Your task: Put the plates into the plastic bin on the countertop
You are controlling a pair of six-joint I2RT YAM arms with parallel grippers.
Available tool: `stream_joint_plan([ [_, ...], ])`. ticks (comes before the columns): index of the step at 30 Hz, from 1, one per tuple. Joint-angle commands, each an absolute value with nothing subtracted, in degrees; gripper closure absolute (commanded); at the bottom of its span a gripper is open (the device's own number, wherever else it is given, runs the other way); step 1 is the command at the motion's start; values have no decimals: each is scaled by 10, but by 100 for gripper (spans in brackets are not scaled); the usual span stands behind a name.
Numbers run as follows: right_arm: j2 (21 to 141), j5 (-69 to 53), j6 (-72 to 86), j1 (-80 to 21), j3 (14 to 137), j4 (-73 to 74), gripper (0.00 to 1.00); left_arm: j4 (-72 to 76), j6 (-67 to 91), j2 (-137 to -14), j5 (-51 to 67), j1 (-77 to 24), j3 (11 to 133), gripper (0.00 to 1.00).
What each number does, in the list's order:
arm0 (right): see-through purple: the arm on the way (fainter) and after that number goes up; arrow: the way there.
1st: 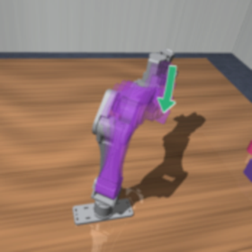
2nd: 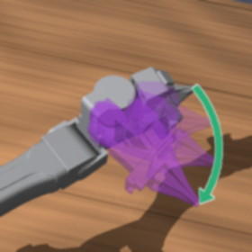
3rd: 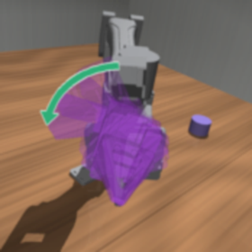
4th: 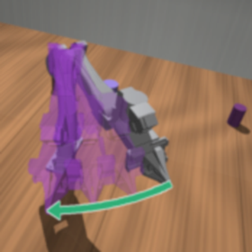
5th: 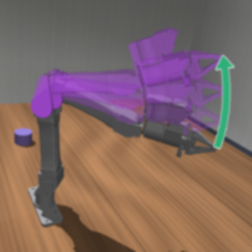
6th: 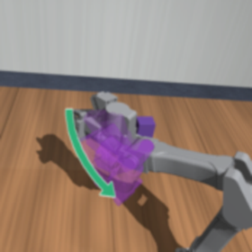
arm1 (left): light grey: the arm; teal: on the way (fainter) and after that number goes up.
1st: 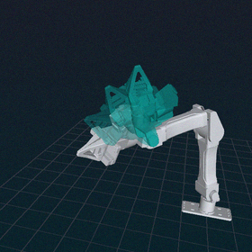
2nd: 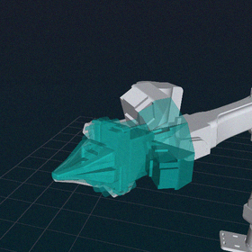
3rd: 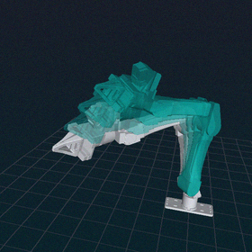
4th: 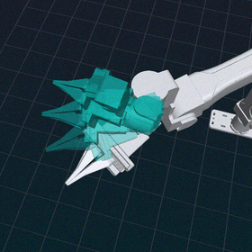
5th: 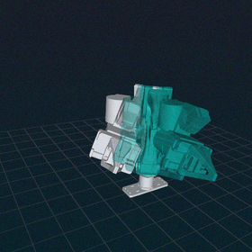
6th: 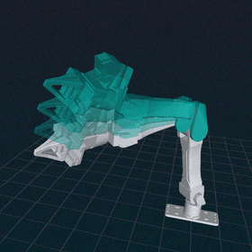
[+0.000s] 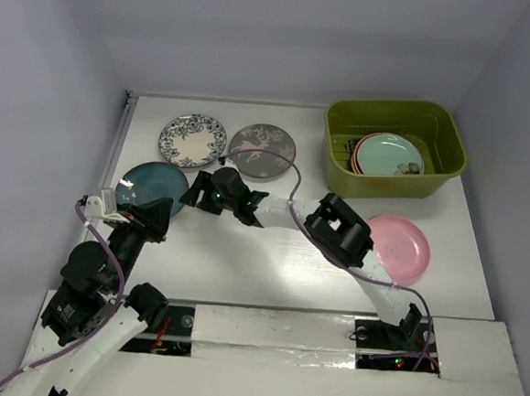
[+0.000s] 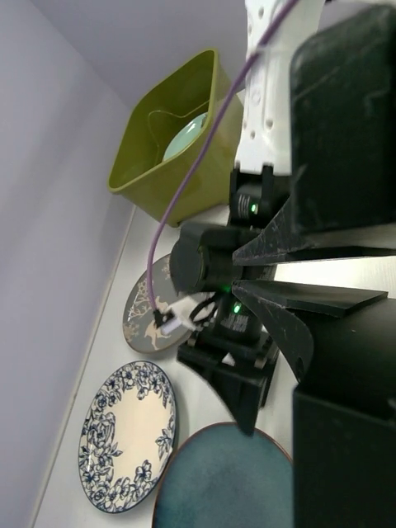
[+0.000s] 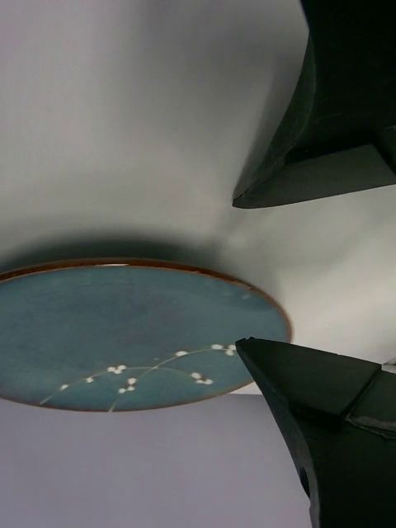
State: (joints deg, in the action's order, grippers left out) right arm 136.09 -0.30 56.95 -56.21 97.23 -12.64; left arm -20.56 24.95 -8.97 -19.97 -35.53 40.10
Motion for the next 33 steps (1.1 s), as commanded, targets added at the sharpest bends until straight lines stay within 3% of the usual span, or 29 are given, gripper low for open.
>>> stream_joint_plan([
  [1, 1401, -32, 615, -559, 1048, -165, 31, -191, 253, -87, -201, -356, 407, 88],
  [3, 1410, -19, 639, -559, 1043, -182, 34, -192, 255, -87, -206, -356, 408, 87],
  [7, 1442, -26, 654, -559, 1061, -187, 50, -193, 257, -83, -210, -356, 407, 86],
  [16, 1503, -50, 653, -554, 1154, -149, 53, -196, 260, -85, -214, -356, 407, 85],
  [19, 1498, -53, 660, -554, 1138, -174, 83, -195, 260, -86, -214, -356, 407, 85],
  [21, 1484, -46, 674, -554, 1087, -205, 93, -196, 260, -86, -216, -356, 407, 85],
  [23, 1447, -25, 672, -554, 1043, -246, 100, -196, 260, -87, -217, -356, 408, 85],
  [28, 1328, -3, 642, -559, 886, -292, 100, -197, 260, -85, -219, -356, 408, 85],
  [33, 1109, 61, 553, -567, 774, -296, 100, -196, 262, -80, -222, -356, 408, 85],
])
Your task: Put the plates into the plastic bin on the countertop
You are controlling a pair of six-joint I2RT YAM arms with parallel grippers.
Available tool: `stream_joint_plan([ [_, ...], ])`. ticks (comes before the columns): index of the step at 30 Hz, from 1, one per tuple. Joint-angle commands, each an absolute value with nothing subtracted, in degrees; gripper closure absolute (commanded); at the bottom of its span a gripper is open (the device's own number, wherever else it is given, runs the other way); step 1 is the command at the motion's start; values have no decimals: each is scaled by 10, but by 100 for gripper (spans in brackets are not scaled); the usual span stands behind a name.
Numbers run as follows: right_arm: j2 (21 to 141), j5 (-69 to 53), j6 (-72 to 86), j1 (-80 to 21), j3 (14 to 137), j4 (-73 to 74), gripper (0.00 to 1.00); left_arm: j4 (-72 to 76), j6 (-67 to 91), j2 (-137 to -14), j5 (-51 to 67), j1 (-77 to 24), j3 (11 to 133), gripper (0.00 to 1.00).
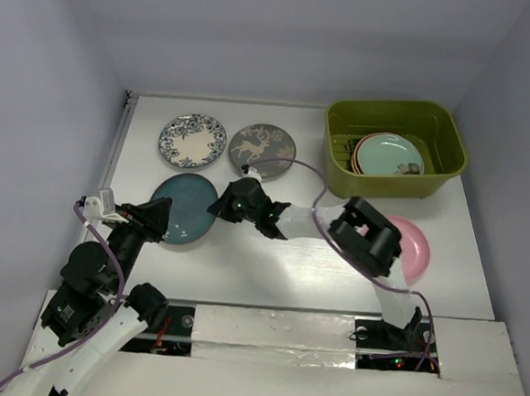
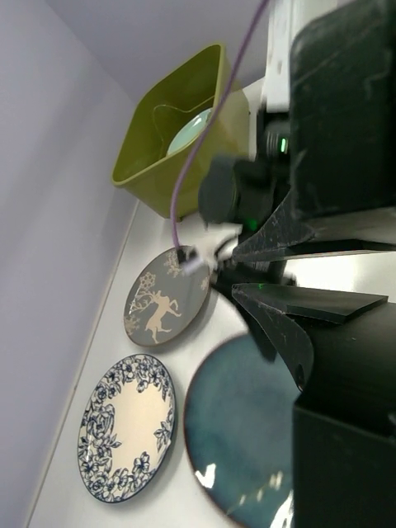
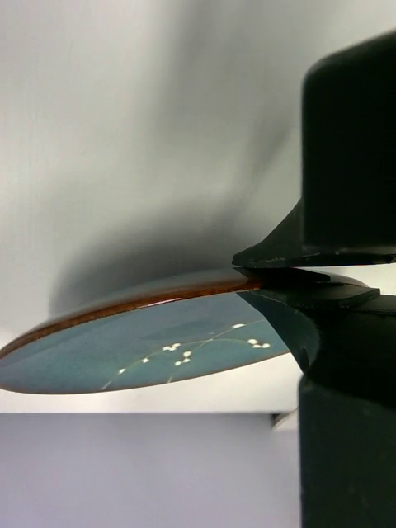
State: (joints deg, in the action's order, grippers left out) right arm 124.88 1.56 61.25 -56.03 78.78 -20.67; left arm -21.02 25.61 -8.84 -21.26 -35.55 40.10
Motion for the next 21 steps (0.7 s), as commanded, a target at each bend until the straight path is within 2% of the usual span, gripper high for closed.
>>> stream_joint_plan([
  [1, 1077, 87, 538, -567, 760, -292, 100, -196, 262, -79, -221, -356, 408, 85],
  [4, 960, 95, 498, -522, 712, -258, 100, -196, 262, -78, -220, -356, 407, 85],
  [7, 847, 62, 491, -427, 639, -261, 100, -196, 261, -81, -216, -356, 407, 85],
  [8, 796, 55, 488, -365, 612, -247, 100, -195, 259, -80, -214, -356, 407, 85],
  [11, 735, 30, 464, -269, 585, -193, 100, -194, 260, -80, -214, -356, 407, 85],
  [16, 692, -17, 418, -81, 596, -112, 100, -195, 262, -82, -215, -356, 407, 82],
  [21, 740, -68, 370, 37, 649, -40, 100, -194, 261, -91, -202, -356, 409, 80],
])
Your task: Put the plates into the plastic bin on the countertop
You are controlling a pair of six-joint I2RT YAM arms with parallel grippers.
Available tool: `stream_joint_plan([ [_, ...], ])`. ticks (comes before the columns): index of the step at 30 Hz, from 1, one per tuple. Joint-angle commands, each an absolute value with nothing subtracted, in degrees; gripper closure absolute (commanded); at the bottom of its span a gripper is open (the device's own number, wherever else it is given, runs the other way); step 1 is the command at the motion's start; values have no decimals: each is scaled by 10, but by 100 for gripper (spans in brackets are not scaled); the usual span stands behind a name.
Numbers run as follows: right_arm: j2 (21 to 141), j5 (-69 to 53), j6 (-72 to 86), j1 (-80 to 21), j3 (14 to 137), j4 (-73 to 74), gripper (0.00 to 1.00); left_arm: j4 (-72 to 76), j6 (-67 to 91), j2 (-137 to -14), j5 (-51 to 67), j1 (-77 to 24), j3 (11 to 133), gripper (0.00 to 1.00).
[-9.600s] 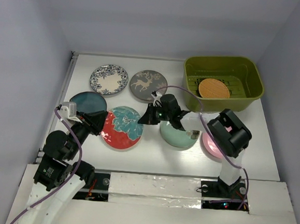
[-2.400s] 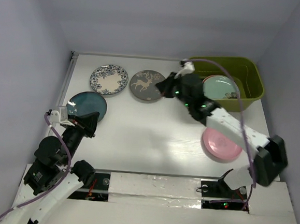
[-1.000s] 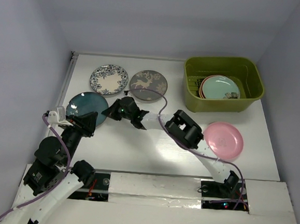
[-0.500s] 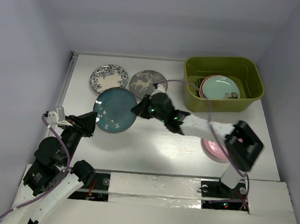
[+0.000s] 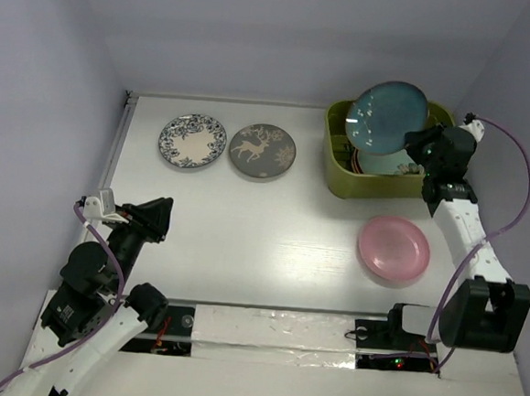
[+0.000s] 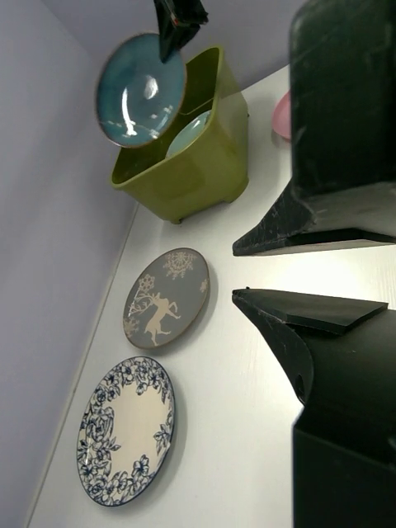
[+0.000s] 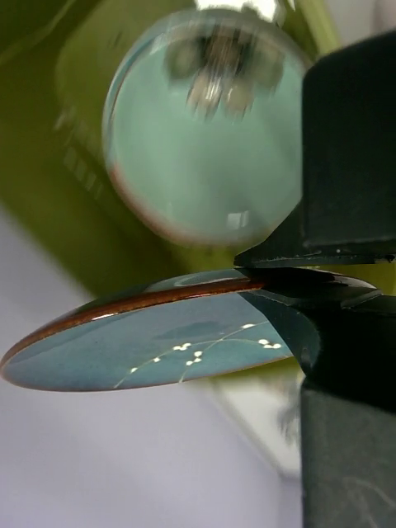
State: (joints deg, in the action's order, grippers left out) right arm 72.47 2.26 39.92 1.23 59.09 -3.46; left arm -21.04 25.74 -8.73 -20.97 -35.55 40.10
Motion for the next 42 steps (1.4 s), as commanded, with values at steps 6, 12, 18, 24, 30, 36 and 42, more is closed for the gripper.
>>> stream_joint_plan([
  [6, 828, -108, 345, 96, 699, 13, 100, -191, 255, -102, -191, -356, 410, 79],
  [12, 881, -114, 336, 101, 710, 43, 99, -175, 257, -159, -135, -356, 415, 73],
  [18, 920, -44, 302, 101, 723, 90, 58, -94, 306, -239, -15, -356, 389, 71],
  [24, 908, 35, 307, 101, 709, 100, 19, -27, 335, -307, -6, -368, 368, 69],
  [30, 828, 82, 308, 101, 695, 89, 5, 14, 343, -381, -66, -444, 368, 66],
  [36, 734, 41, 330, 101, 678, 78, 12, 62, 343, -516, -153, -556, 395, 66],
  [42, 557, -58, 374, 92, 540, -17, 100, 102, 332, -694, -190, -634, 472, 80],
])
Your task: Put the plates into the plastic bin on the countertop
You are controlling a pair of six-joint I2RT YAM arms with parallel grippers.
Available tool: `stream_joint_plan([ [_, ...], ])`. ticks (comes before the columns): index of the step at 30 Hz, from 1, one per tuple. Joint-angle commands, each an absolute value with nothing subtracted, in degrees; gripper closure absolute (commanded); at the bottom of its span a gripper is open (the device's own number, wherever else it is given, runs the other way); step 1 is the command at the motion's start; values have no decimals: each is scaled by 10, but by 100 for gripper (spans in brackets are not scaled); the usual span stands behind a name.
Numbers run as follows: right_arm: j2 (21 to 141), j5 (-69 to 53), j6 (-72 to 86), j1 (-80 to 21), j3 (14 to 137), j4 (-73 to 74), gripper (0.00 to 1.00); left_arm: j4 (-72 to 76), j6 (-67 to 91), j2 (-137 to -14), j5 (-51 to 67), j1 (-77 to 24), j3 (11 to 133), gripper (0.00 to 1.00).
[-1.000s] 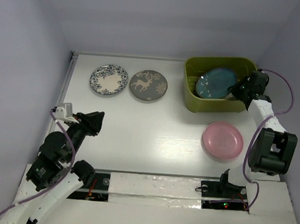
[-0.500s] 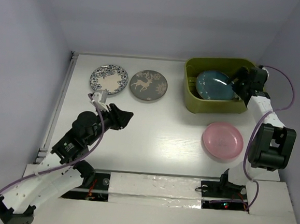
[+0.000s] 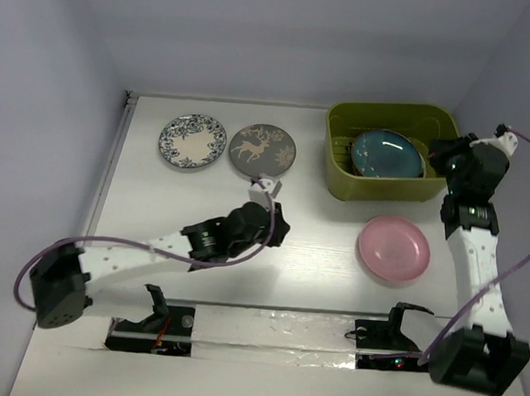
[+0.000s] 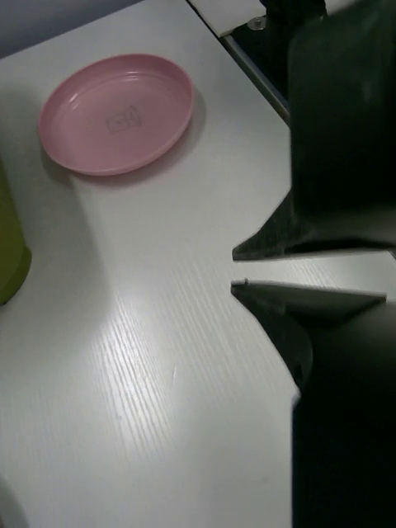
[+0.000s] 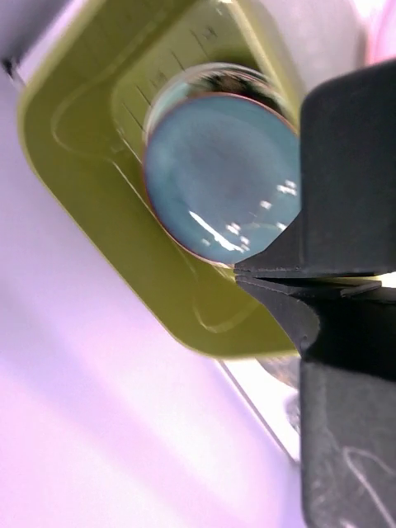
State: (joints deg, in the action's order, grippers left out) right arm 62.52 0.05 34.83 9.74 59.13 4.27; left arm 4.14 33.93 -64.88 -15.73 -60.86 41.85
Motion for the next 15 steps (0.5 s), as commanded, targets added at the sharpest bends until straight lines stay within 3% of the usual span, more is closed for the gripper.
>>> stream_joint_plan([
  [1, 533, -67, 375, 86, 523, -24, 100, 117, 330, -717, -188, -639, 482, 90],
  [2, 508, -82, 377, 86, 508, -26, 100, 122, 327, -760, -182, -649, 508, 100],
  [7, 382, -134, 371, 57, 440, -8, 100, 143, 323, -882, -162, -663, 590, 100],
  [11, 341, -177, 358, 35, 421, 20, 98, 142, 324, -996, -128, -663, 682, 66],
  [15, 297, -192, 348, 35, 405, 33, 90, 111, 322, -1091, -110, -668, 768, 55],
])
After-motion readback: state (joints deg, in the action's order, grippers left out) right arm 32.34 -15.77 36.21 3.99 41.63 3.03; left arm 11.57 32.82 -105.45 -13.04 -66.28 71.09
